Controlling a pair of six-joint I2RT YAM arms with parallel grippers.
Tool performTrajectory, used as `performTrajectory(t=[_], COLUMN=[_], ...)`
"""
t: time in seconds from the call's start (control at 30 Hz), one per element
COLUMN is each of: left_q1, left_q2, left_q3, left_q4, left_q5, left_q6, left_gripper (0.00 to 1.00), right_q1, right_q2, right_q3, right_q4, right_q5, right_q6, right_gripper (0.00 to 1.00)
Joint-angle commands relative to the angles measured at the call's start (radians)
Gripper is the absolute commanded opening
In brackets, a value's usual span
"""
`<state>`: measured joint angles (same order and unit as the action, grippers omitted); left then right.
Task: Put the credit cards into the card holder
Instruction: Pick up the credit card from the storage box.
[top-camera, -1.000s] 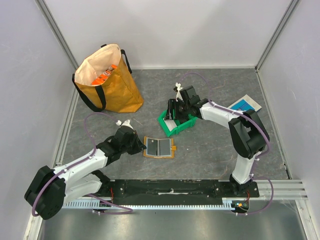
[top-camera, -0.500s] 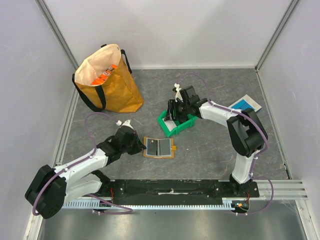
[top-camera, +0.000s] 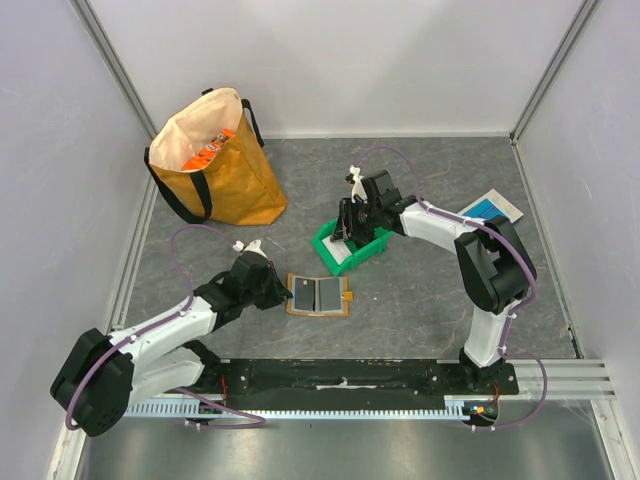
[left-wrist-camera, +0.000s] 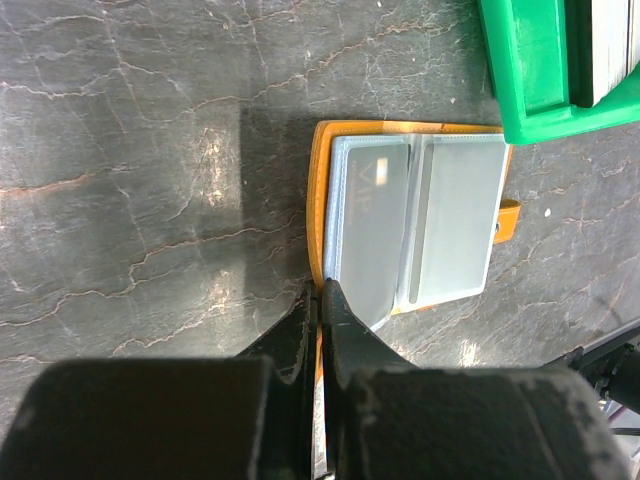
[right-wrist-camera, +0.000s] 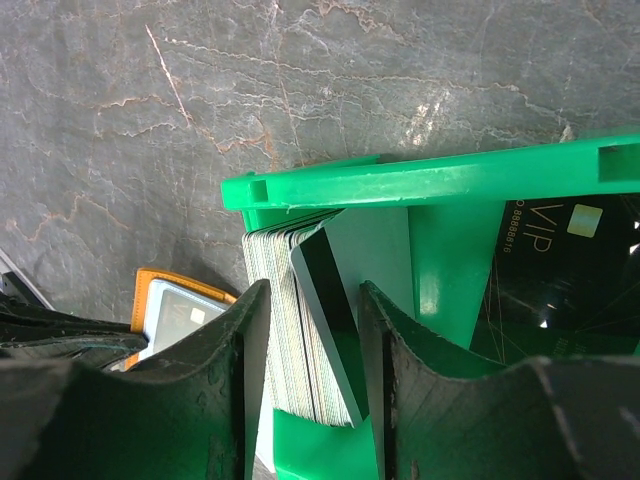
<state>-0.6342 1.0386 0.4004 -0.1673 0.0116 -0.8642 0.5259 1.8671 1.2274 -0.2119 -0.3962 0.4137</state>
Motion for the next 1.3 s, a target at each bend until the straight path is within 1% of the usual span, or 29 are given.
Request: performTrajectory(t=[0.0, 0.2, 0.33, 0.43, 0.73, 0.93, 1.27], left_q1=[0.005, 0.005, 0.004, 0.005, 0.004, 0.005, 0.002], left_q2=[0.011, 0.012, 0.018, 0.021, 0.035, 0.034, 0.028], left_q3=[0.034, 0.032, 0.031, 0.034, 0.037, 0.035, 0.029], left_q4=[0.040, 0.041, 0.045, 0.046, 0.051, 0.052, 0.052], left_q5=[0.011, 0.010, 0.013, 0.016, 0.021, 0.024, 0.025], left_q6=[0.039, 0.040, 0.040, 0.040, 0.044, 0.042, 0.039], left_gripper=[0.02, 0.02, 0.02, 0.02, 0.02, 0.02, 0.02], right_q1=[-0.007, -0.015, -0.018, -0.023, -0.046, -0.082, -0.086], right_q2=[-0.042, -0.048, -0.046, -0.043, -0.051, -0.040, 0.020], right_q3=[0.034, 0.029, 0.032, 0.035, 0.035, 0.024, 0.009], right_q4=[-0.006, -0.006, -0.004, -0.004, -0.001, -0.003, -0.004], right_q5=[-0.033, -0.040, -0.044, -0.053, -0.081, -0.050, -0.009], right_q6=[-0.007, -0.003, -0.001, -0.001, 0.008, 0.008, 0.001], right_gripper=[0.47, 0.43, 0.38, 0.31, 0.31, 0.23, 0.22])
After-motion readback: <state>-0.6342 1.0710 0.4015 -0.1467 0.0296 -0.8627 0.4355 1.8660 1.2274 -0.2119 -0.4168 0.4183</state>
